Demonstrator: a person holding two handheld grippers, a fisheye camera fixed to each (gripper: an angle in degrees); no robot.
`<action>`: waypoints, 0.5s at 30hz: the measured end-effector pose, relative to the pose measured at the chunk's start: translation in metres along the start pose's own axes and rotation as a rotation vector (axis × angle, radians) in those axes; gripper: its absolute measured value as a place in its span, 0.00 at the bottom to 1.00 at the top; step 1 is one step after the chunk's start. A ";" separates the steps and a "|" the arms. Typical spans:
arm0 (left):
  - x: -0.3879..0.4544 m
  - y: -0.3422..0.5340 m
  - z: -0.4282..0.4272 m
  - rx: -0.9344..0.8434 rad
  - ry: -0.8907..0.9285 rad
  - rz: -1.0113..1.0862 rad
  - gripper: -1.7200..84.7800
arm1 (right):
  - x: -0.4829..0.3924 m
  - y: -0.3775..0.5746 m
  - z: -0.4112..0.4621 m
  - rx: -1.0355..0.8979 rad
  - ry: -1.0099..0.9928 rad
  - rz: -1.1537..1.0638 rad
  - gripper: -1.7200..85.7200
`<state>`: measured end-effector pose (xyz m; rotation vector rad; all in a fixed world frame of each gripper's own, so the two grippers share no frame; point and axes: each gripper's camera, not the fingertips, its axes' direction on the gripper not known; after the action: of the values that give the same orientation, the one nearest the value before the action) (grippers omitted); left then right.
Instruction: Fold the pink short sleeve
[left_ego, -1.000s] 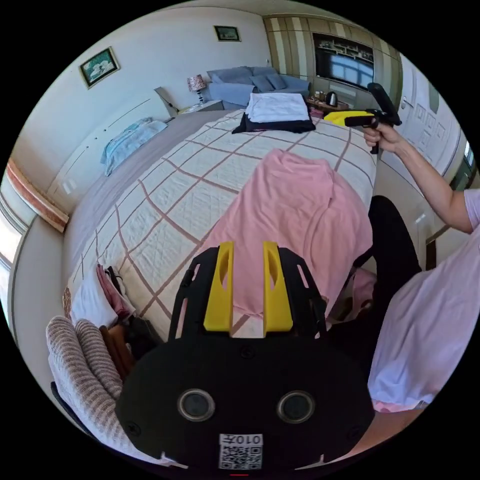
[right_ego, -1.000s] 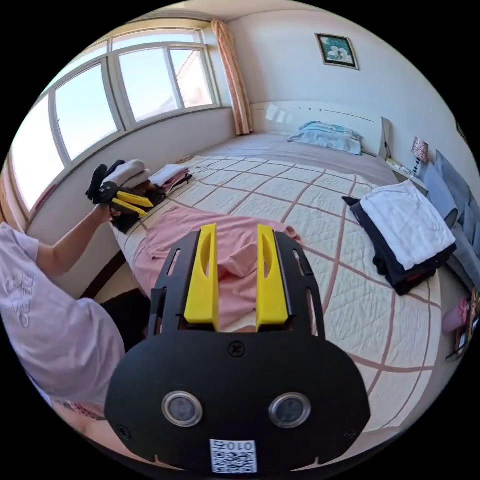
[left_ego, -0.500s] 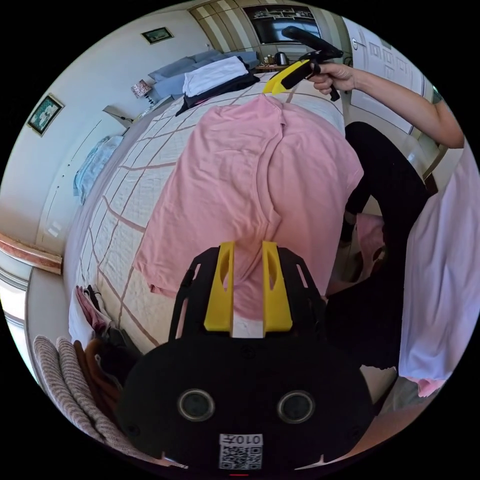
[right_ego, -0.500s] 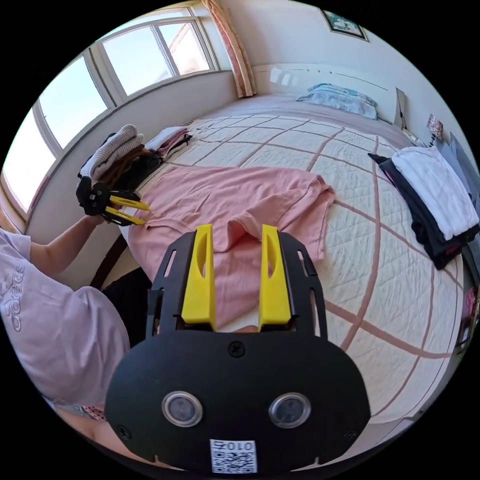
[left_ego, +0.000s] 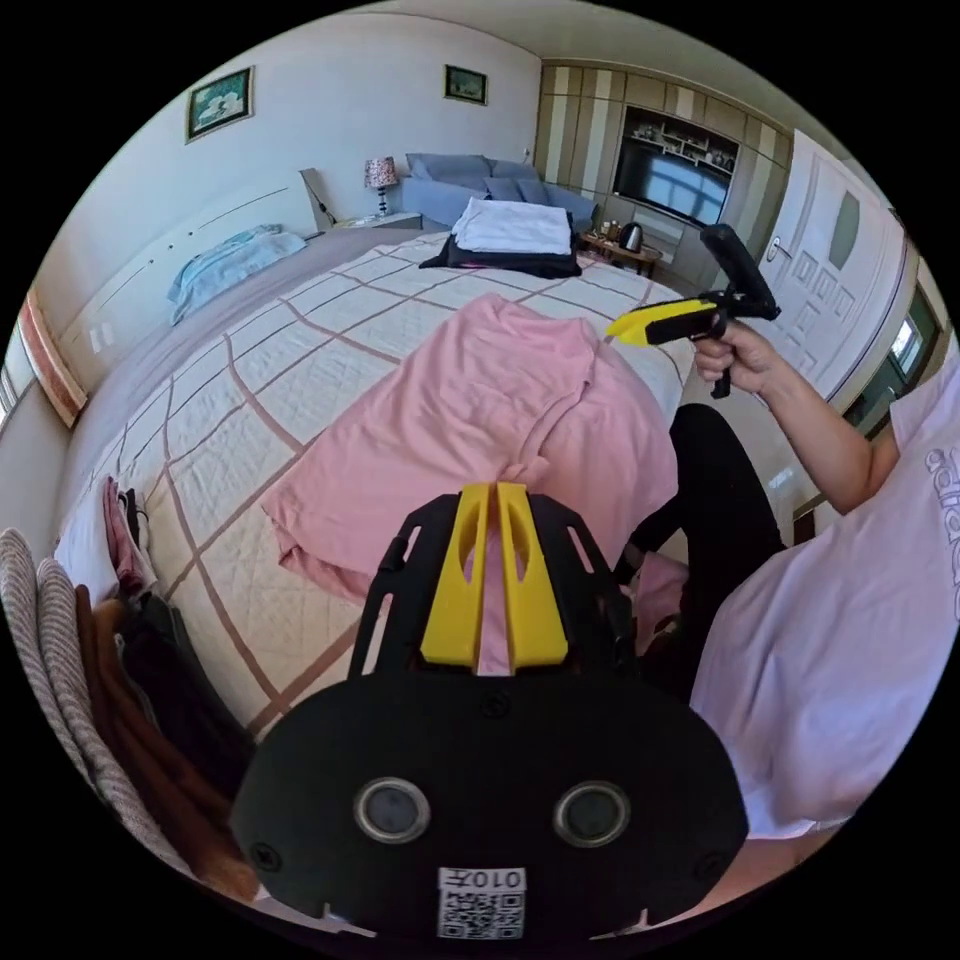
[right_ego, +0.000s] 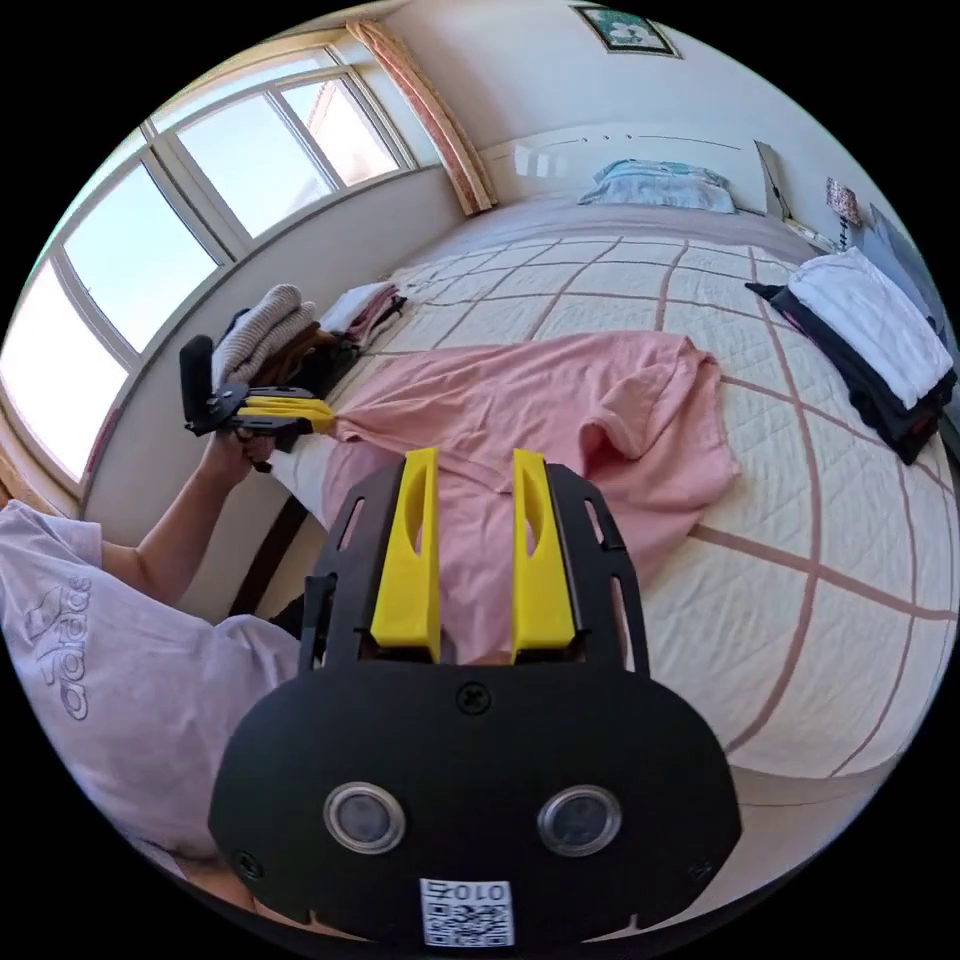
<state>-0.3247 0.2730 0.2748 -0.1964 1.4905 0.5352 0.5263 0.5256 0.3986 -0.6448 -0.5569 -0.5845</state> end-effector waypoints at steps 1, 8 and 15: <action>-0.004 -0.007 -0.013 0.034 0.052 -0.027 0.02 | -0.001 0.002 0.002 0.002 -0.066 -0.005 0.15; 0.026 -0.036 -0.041 0.176 0.310 -0.056 0.02 | 0.032 0.034 0.043 0.195 -0.765 0.202 0.18; 0.106 -0.026 -0.028 0.245 0.172 -0.071 0.02 | 0.075 0.044 0.051 0.271 -0.929 0.405 0.16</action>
<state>-0.3389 0.2615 0.1639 -0.1039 1.6954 0.2802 0.5924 0.5649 0.4634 -0.7267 -1.3053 0.2148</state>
